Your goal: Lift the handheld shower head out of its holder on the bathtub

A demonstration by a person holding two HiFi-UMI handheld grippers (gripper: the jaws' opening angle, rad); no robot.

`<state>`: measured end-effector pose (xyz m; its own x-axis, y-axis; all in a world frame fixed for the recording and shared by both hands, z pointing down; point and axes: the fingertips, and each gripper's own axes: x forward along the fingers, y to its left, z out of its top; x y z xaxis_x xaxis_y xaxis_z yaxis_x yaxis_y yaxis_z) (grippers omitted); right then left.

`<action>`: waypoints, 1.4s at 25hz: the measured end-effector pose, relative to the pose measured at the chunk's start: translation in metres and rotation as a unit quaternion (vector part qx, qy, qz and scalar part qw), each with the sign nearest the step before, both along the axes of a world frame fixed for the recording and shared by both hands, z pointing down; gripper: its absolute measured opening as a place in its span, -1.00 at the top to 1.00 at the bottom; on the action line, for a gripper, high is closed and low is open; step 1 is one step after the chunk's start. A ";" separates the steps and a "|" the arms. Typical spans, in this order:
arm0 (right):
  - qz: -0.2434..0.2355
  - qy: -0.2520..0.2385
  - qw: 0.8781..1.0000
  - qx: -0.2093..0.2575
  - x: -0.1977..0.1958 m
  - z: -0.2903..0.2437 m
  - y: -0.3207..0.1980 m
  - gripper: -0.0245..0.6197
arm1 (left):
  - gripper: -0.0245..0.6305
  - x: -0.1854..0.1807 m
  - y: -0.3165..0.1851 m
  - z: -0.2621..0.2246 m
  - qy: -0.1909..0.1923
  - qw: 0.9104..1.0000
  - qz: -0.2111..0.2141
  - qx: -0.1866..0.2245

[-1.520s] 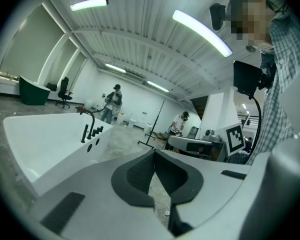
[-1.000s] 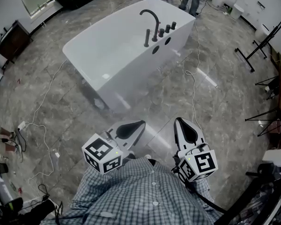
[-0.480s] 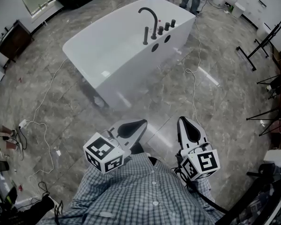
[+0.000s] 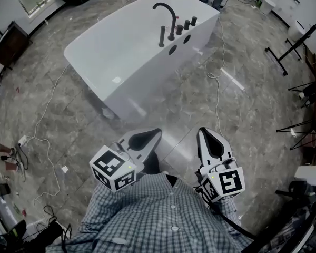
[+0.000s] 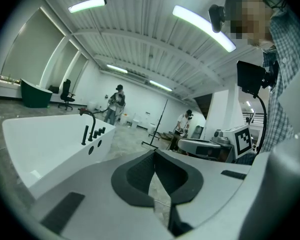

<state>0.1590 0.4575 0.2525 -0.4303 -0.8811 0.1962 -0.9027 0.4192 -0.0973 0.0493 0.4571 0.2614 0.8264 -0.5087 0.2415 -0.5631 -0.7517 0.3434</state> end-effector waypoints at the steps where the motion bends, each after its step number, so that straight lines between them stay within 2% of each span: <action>1: -0.001 0.000 1.000 0.000 -0.002 0.000 -0.010 0.87 | 0.93 -0.002 -0.010 0.000 0.001 1.000 0.000 0.000; 8: -0.002 0.004 1.000 0.000 -0.020 -0.002 -0.086 0.87 | 0.93 -0.027 -0.085 0.002 0.001 1.000 -0.011 -0.003; 18: 0.008 0.003 1.000 -0.001 -0.051 -0.003 -0.175 0.87 | 0.93 -0.055 -0.176 -0.002 0.008 1.000 0.003 0.007; 24: 0.014 0.003 1.000 0.003 -0.065 -0.003 -0.204 0.87 | 0.93 -0.065 -0.204 -0.001 0.009 1.000 0.014 0.008; 35: 0.028 0.000 1.000 -0.008 -0.064 0.005 -0.237 0.87 | 0.93 -0.077 -0.238 0.003 0.011 1.000 0.008 0.005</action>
<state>0.0954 0.2205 0.2578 -0.3795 -0.9009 0.2106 -0.9250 0.3655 -0.1035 -0.0280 0.2187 0.2647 0.8398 -0.4972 0.2180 -0.5428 -0.7643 0.3482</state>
